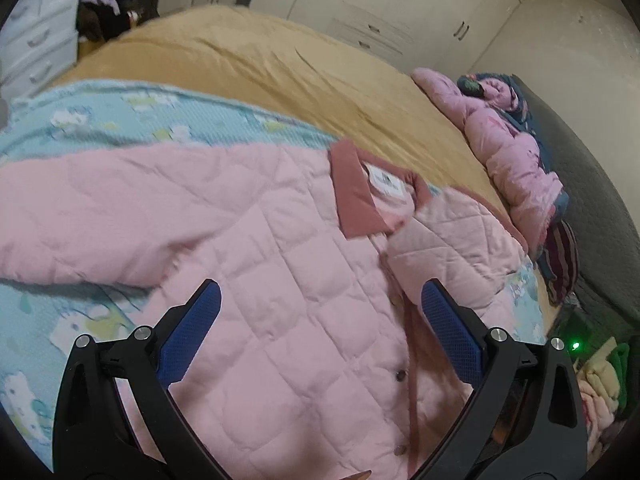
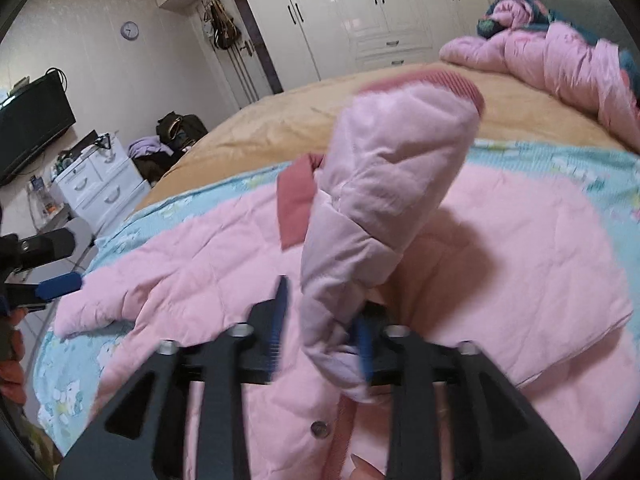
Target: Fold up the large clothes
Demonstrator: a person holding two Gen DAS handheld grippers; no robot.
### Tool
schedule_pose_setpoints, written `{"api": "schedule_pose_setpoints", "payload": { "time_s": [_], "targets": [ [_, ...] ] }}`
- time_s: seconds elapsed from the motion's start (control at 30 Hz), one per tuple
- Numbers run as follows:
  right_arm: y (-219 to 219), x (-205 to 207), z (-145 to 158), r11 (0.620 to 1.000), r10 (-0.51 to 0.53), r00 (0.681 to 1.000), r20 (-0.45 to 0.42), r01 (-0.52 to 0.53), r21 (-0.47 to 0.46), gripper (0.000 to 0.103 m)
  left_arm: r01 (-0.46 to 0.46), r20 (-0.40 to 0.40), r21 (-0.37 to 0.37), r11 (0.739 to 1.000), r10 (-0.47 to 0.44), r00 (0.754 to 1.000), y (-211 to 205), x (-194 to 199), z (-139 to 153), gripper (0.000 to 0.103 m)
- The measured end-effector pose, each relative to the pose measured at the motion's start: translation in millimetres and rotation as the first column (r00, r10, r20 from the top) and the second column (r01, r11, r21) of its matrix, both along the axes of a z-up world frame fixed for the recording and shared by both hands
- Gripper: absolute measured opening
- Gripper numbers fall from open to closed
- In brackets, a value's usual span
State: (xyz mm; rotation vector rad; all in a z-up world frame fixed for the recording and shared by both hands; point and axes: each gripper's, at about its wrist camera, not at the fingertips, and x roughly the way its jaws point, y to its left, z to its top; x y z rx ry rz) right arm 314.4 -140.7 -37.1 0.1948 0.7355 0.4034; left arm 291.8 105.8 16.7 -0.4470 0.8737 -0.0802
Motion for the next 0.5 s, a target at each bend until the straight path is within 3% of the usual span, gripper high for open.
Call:
{"api": "schedule_pose_setpoints", "payload": {
  "time_s": [0.1, 0.17, 0.3, 0.5],
  "targets": [
    [-4, -9, -8, 0.999, 0.031, 0.999, -0.029, -0.030, 0.038, 0.065, 0.036, -0.030, -0.078, 0.996, -0.039, 0.999, -12, 8, -11, 0.094],
    [-10, -19, -8, 0.997, 0.041, 0.998, -0.042, -0.038, 0.061, 0.090, 0.066, -0.032, -0.104, 0.992, -0.070, 0.997, -22, 14, -12, 0.094],
    [-31, -42, -2, 0.994, 0.053, 0.997, -0.053, -0.048, 0.098, 0.091, 0.078, -0.001, -0.159, 0.984, -0.079, 0.997, -23, 15, -7, 0.094],
    [-68, -69, 4, 0.992, 0.017, 0.997, -0.079, -0.008, 0.123, 0.091, 0.019, -0.044, -0.170, 0.985, -0.026, 0.999, -7, 13, -18, 0.094]
  ]
}}
